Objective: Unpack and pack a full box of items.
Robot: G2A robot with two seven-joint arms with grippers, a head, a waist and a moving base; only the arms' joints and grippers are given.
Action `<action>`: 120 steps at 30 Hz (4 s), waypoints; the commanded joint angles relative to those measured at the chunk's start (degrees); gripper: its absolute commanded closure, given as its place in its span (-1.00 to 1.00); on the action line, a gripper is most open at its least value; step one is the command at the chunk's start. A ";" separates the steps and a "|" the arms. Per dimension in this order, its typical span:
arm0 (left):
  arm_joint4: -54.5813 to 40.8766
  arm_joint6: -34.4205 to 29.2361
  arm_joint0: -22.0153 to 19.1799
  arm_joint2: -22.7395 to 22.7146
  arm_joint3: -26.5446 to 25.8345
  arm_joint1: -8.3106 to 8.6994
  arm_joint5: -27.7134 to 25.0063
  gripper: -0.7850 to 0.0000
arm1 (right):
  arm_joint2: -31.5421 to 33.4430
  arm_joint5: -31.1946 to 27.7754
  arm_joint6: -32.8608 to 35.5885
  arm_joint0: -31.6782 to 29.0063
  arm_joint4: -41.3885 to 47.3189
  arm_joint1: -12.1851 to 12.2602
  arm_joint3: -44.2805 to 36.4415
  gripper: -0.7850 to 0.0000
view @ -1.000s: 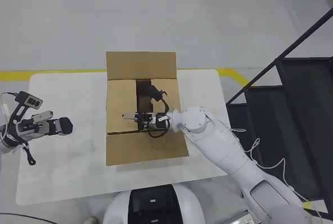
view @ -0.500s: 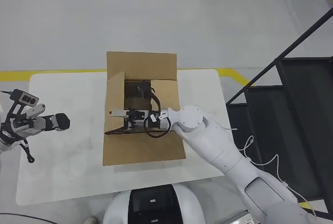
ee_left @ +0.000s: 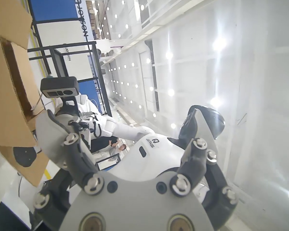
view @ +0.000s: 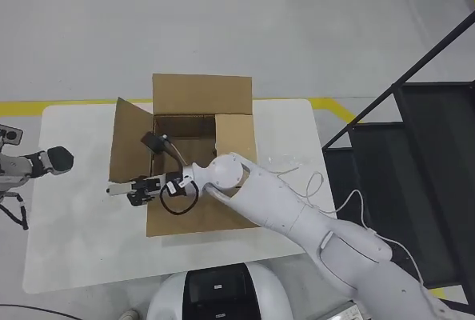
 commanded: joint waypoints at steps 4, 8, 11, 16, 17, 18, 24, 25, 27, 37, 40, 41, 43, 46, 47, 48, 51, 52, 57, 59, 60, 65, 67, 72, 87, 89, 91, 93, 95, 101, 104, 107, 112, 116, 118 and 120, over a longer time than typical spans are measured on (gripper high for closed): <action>2.81 -0.30 -2.16 4.18 2.37 -0.56 2.43 -1.00 | -1.16 -0.92 1.19 1.52 1.97 -2.43 6.45 -1.00; 4.78 -0.27 -4.95 8.05 5.15 -1.32 2.18 -1.00 | -0.92 -1.95 1.99 2.18 2.70 -3.52 9.45 -1.00; 8.29 0.19 -7.78 10.75 8.04 -1.76 1.80 -1.00 | -0.38 -2.72 2.74 2.28 2.69 -3.84 10.51 -1.00; 13.63 2.10 -12.00 14.99 13.93 -2.63 0.65 -1.00 | 1.50 -3.34 3.82 2.18 2.87 -3.66 9.43 -1.00; 14.32 2.44 -12.63 15.69 15.09 -2.81 0.49 -1.00 | 2.17 -3.44 4.00 2.12 3.05 -3.48 8.78 -1.00; 14.86 2.73 -13.14 16.24 16.23 -2.96 0.45 -1.00 | 2.88 -3.54 4.13 2.04 2.92 -3.21 8.09 -1.00; 20.14 3.76 -15.31 19.30 21.34 -3.58 -0.45 -1.00 | 10.52 -4.10 3.53 -0.72 0.43 0.37 -0.43 -1.00; 21.07 3.88 -15.59 19.86 21.81 -3.69 -0.70 -1.00 | 12.39 -3.84 2.75 -1.68 -0.89 1.26 -2.61 -1.00; 22.52 3.94 -16.21 21.01 22.44 -3.97 -0.97 -1.00 | 16.57 -2.62 1.31 -4.35 -3.71 3.18 -7.84 -1.00; 28.40 5.11 -20.56 27.91 24.48 -6.16 -1.59 -1.00 | 37.54 6.49 -2.62 -23.88 -12.74 10.14 -37.69 -1.00; 28.64 3.81 -21.67 29.55 25.49 -6.83 -1.48 -1.00 | 39.34 7.51 -2.72 -26.52 -12.85 10.69 -41.03 -1.00; 28.51 3.02 -21.95 29.98 25.78 -7.02 -1.46 -1.00 | 39.62 7.62 -2.67 -26.98 -12.69 10.80 -41.60 -1.00; 29.15 1.24 -22.53 30.88 26.29 -7.28 -1.72 -1.00 | 39.95 7.82 -2.36 -27.51 -12.45 10.98 -42.10 -1.00; 28.37 -0.65 -23.37 30.84 27.79 -7.43 -2.43 -1.00 | 40.01 8.25 -1.73 -27.61 -12.22 11.17 -41.79 -1.00; 27.27 -0.92 -23.70 30.23 28.61 -7.39 -2.39 -1.00 | 39.98 8.41 -1.53 -27.58 -12.06 11.22 -41.56 -1.00; 26.61 -1.31 -24.08 29.54 29.26 -7.25 -2.63 -1.00 | 40.01 8.53 -1.37 -27.55 -12.02 11.28 -41.32 -1.00; 23.63 -2.97 -24.88 26.30 30.29 -6.47 -3.80 -1.00 | 40.36 9.12 -1.06 -27.81 -12.39 11.53 -40.78 -1.00; 22.45 -3.94 -24.97 24.96 30.22 -6.09 -3.97 -1.00 | 40.56 9.38 -0.93 -28.02 -12.54 11.64 -40.64 -1.00; 17.00 -6.34 -23.86 18.20 25.16 -4.05 -2.69 -1.00 | 42.56 11.76 0.55 -29.38 -14.58 12.47 -40.43 -1.00; 15.49 -6.34 -22.47 16.39 20.55 -3.36 -1.44 -1.00 | 44.08 12.75 1.20 -30.29 -15.29 12.91 -40.59 -1.00; 14.83 -6.34 -21.62 15.79 18.03 -3.09 -0.50 -1.00 | 45.05 13.20 1.58 -30.89 -15.49 13.16 -40.82 -1.00; 15.33 -6.10 -18.36 15.83 5.07 -2.52 3.04 -1.00 | 52.28 18.38 4.89 -35.27 -17.20 14.86 -43.48 -1.00; 17.24 -3.59 -17.91 17.29 1.02 -2.72 3.93 -1.00 | 55.96 19.52 6.97 -37.83 -12.46 15.34 -44.73 -1.00; 21.26 0.44 -18.72 24.69 -6.07 -4.13 5.45 -1.00 | 63.75 18.73 9.46 -43.29 -6.85 16.42 -46.95 -1.00; 34.10 15.19 -34.13 49.42 6.11 -13.14 -2.73 -1.00 | 67.95 16.48 7.72 -48.94 -3.38 17.65 -49.40 -1.00; 34.09 16.06 -36.04 52.16 9.86 -14.79 -3.37 -1.00 | 67.89 16.47 7.44 -49.15 -3.29 17.78 -49.24 -1.00; 33.71 17.21 -37.71 54.34 13.02 -16.44 -4.95 -1.00 | 67.56 16.30 7.23 -49.35 -3.11 17.87 -49.30 -1.00; 33.50 17.79 -38.89 56.00 15.82 -17.92 -8.56 -1.00 | 67.05 15.85 6.48 -49.38 -2.90 17.90 -49.07 -1.00; 33.50 17.79 -38.89 56.00 15.82 -17.92 -8.56 -1.00 | 66.01 15.06 5.75 -49.11 -2.16 17.86 -48.54 -1.00; 33.50 17.79 -38.89 56.00 15.82 -17.92 -8.56 -1.00 | 65.82 15.04 5.72 -49.04 -2.11 17.86 -48.42 -1.00; 33.50 17.79 -38.89 56.00 15.82 -17.92 -8.56 -1.00 | 65.82 15.04 5.72 -49.04 -2.11 17.86 -48.42 -1.00; 33.87 18.08 -38.78 56.03 15.82 -17.90 -8.36 -1.00 | 65.82 15.04 5.72 -49.04 -2.11 17.86 -48.42 -1.00; 39.79 20.98 -39.50 55.95 15.18 -17.81 -5.39 -1.00 | 65.82 15.04 5.72 -49.04 -2.11 17.86 -48.42 -1.00; 41.98 23.43 -41.26 58.00 17.57 -19.55 -3.53 -1.00 | 65.82 15.04 5.72 -49.04 -2.11 17.86 -48.42 -1.00; 41.64 24.10 -42.19 59.52 20.12 -20.99 -3.78 -1.00 | 65.82 15.04 5.72 -49.04 -2.11 17.86 -48.42 -1.00; 41.12 24.65 -42.90 61.22 22.86 -22.66 -4.56 -1.00 | 65.82 15.04 5.72 -49.04 -2.11 17.86 -48.42 -1.00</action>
